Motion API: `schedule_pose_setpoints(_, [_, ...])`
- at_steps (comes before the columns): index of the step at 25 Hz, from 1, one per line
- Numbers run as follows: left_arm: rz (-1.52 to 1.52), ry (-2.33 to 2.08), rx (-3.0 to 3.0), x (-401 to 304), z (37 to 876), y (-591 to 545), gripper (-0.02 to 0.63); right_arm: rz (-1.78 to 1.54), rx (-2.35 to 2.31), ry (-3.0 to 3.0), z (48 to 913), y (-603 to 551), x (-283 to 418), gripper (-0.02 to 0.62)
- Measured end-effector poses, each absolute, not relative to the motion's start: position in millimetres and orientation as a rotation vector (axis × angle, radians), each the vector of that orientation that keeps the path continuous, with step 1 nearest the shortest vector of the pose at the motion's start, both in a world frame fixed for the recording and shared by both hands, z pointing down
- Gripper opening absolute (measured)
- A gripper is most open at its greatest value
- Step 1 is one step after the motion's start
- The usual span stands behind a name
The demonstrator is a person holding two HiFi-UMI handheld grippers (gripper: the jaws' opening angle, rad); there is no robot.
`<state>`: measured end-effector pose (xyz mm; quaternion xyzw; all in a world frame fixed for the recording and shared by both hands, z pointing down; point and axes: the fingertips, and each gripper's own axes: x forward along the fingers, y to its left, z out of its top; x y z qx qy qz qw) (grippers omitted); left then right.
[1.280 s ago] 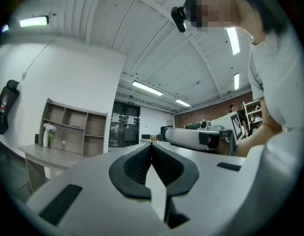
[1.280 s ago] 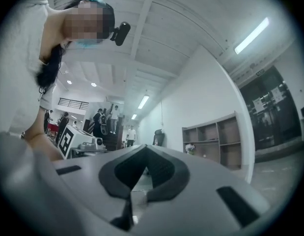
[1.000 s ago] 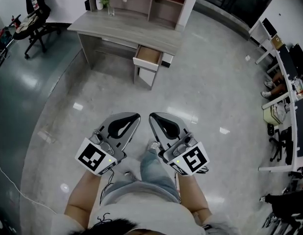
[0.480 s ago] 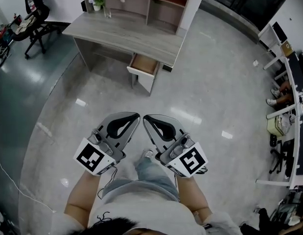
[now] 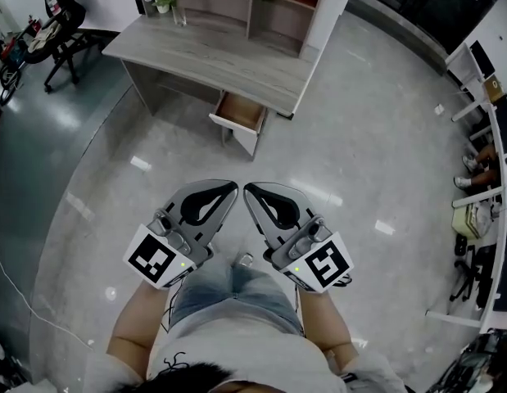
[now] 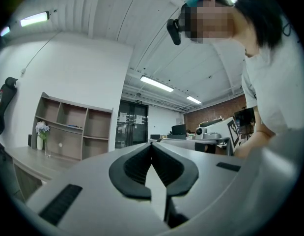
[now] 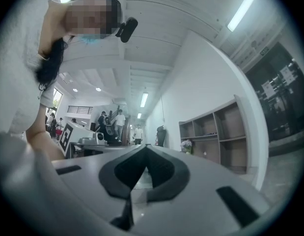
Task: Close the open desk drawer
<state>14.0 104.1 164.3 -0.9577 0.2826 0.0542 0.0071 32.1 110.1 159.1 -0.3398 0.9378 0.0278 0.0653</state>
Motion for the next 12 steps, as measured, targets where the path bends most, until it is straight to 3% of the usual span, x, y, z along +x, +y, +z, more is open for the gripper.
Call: schedule_pose_setpoints(12, [0.175, 0.822, -3.022, 20.4, 172.3, 40.4, 0.011, 0.089, -1.104, 2.791, 166.2, 47.9, 38.6, 0.008])
